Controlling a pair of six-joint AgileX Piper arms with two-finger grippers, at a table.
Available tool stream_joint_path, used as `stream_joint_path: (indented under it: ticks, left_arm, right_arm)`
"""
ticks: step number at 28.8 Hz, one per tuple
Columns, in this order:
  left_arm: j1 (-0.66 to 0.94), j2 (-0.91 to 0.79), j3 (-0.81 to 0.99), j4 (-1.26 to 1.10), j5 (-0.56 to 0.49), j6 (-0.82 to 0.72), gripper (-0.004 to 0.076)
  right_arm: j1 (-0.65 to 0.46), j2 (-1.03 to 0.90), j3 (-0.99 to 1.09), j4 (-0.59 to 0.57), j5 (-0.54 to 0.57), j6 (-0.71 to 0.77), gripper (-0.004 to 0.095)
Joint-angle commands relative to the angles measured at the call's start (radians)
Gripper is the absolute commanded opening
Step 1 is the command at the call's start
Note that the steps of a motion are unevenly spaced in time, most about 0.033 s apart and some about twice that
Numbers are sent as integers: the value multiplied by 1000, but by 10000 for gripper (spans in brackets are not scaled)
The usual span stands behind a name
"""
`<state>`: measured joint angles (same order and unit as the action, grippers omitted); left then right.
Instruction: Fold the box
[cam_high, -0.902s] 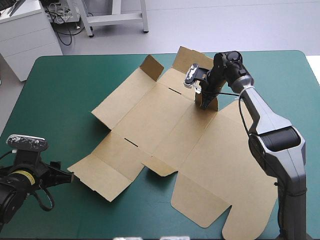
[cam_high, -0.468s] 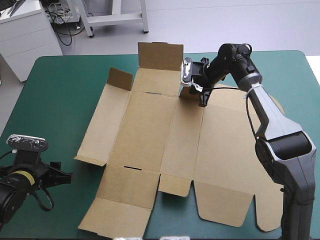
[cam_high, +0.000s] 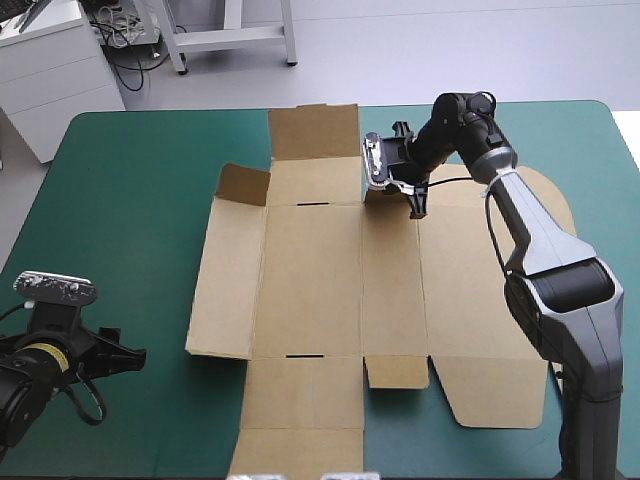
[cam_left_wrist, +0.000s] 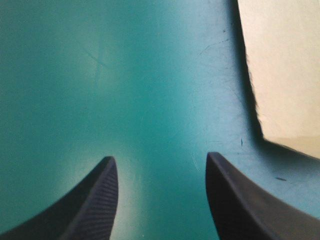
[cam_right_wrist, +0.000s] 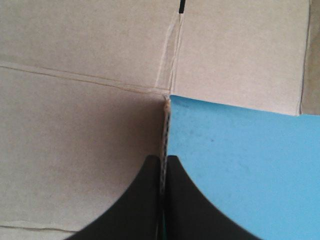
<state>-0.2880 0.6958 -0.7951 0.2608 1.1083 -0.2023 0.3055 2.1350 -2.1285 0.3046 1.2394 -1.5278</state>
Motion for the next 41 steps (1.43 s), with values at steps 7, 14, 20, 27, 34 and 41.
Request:
stream_joint_path:
  ticks: [7, 14, 20, 27, 34, 41]
  left_arm:
    - [3, -1, -35, 27, -25, -1, 379]
    - [3, -1, -35, 27, -25, -1, 379]
    - [3, 1, -35, -18, -29, -1, 381]
    - [3, 61, -35, -135, -42, 23, 381]
    - [6, 191, -63, -269, -135, 95, 380]
    - [109, 390, -276, -366, -115, 212, 380]
  right_arm:
    - [37, -51, -26, 62, 6, 23, -21]
    - [37, -53, -26, 50, -22, 178, 213]
    - [35, -72, -104, 8, -78, 443, 590]
    - [31, -134, -247, -149, 9, 1075, 630]
    - [14, -312, -180, -172, 9, 1299, 630]
    - [14, -625, 159, -162, 9, 1353, 630]
